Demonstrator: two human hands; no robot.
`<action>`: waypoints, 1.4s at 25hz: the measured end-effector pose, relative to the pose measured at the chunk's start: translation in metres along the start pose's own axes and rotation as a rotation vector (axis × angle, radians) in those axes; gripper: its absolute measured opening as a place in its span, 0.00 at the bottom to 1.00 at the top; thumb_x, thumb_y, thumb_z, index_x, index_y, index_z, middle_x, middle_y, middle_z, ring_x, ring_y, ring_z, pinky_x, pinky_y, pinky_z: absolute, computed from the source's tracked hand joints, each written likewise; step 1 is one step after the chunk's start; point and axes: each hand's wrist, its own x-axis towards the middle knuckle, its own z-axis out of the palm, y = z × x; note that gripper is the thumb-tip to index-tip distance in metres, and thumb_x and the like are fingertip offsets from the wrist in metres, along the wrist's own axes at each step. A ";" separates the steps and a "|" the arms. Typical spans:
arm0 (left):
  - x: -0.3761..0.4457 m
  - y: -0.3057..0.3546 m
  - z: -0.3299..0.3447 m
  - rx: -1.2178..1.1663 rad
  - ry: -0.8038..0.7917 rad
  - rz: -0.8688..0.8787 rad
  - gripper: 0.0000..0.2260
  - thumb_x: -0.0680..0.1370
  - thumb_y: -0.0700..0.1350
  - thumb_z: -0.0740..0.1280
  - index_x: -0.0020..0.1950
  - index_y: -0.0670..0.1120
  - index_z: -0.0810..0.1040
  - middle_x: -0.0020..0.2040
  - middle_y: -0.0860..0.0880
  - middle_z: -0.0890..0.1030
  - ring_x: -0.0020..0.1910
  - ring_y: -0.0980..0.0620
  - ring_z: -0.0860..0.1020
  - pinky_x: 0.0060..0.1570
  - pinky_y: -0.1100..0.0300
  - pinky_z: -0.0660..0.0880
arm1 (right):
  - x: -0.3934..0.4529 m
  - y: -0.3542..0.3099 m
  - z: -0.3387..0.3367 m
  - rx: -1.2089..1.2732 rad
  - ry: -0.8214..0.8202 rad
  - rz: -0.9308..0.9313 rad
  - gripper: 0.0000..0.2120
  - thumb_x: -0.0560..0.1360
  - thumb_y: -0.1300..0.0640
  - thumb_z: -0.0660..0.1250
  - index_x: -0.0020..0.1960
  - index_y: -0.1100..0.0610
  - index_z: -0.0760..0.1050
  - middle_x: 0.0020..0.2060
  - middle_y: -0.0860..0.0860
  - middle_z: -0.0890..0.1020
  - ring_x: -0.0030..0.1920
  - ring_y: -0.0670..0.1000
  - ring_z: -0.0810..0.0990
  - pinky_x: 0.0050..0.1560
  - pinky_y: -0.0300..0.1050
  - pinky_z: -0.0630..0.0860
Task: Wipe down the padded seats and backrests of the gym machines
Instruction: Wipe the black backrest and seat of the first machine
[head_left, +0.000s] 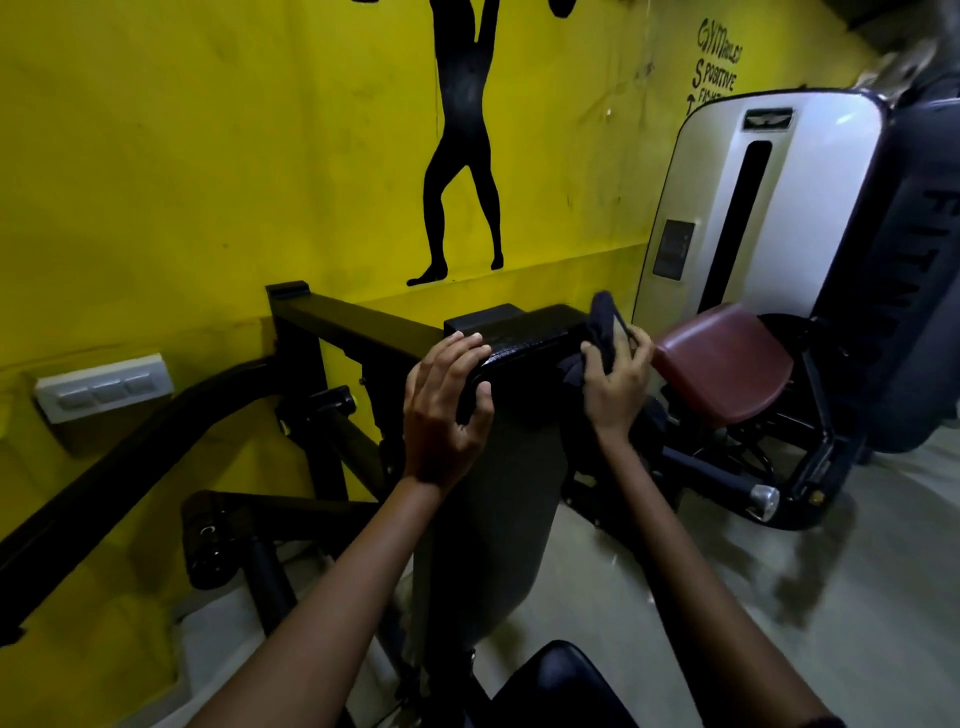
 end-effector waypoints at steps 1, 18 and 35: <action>0.000 0.000 0.000 0.013 0.000 0.001 0.13 0.78 0.46 0.59 0.62 0.47 0.72 0.61 0.44 0.77 0.66 0.48 0.71 0.60 0.43 0.71 | 0.008 -0.014 -0.004 -0.080 -0.085 -0.051 0.34 0.68 0.39 0.52 0.66 0.57 0.74 0.64 0.58 0.71 0.61 0.58 0.71 0.59 0.51 0.68; -0.001 0.005 0.001 0.089 0.050 -0.022 0.14 0.81 0.52 0.56 0.61 0.46 0.72 0.63 0.47 0.73 0.66 0.47 0.71 0.62 0.44 0.71 | 0.052 -0.042 -0.033 -0.389 -0.721 -0.651 0.35 0.68 0.37 0.46 0.67 0.50 0.73 0.64 0.52 0.73 0.58 0.55 0.71 0.52 0.48 0.65; 0.026 0.038 0.002 0.335 0.087 -0.204 0.11 0.74 0.47 0.60 0.43 0.40 0.75 0.42 0.43 0.78 0.48 0.46 0.75 0.49 0.44 0.74 | 0.075 -0.019 -0.025 -0.312 -0.580 -0.254 0.17 0.77 0.48 0.60 0.62 0.54 0.76 0.58 0.57 0.69 0.58 0.58 0.71 0.54 0.51 0.67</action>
